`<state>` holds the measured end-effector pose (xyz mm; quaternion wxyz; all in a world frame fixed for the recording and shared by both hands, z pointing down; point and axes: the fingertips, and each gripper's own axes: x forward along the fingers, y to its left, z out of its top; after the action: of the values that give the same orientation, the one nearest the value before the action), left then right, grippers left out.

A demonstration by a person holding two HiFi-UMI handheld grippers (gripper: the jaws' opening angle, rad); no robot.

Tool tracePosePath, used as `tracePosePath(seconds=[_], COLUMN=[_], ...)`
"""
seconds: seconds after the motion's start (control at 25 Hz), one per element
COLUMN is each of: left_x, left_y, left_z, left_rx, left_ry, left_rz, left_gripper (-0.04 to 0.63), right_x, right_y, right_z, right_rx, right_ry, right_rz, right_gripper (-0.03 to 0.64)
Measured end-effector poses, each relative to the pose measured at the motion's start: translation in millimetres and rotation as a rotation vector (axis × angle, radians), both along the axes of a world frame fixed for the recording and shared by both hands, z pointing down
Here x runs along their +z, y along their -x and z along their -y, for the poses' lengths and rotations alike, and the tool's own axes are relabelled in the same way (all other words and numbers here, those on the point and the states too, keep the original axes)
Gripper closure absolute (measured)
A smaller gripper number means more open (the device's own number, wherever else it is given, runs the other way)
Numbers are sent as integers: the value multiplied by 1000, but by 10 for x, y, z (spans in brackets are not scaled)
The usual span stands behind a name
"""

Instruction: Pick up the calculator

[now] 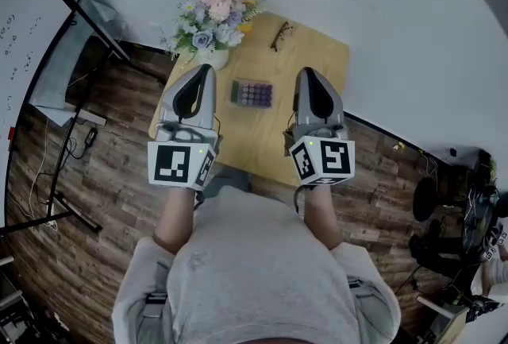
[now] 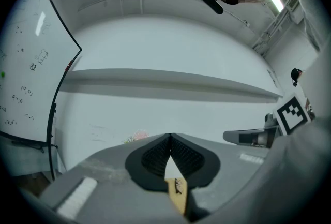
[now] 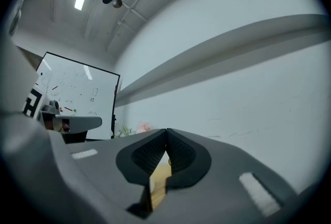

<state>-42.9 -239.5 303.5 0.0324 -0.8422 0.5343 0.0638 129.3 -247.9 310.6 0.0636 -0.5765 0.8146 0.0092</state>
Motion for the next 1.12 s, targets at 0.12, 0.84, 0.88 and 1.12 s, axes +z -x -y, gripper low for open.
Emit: tracePosePath(seconds=[0.12,0.84,0.88,1.12], left_x=[83,979,1049,1500], left_y=[-6,-180,-180,-167], left_z=[79,588,607,706], left_rx=[-1,42,42,38], left_ry=[22,273,291,424], left_rz=[2,25,28,36], left_gripper=[591,591,591,591], right_x=[78,968,1034,1471], right_y=[15,58,65,97], right_z=[91,644,664,752], right_rx=[-7,-44,-47,-59], right_ry=[26,317,335,459], right_rz=[-3,-15,-16,-23], right_gripper=[615,615,615,615])
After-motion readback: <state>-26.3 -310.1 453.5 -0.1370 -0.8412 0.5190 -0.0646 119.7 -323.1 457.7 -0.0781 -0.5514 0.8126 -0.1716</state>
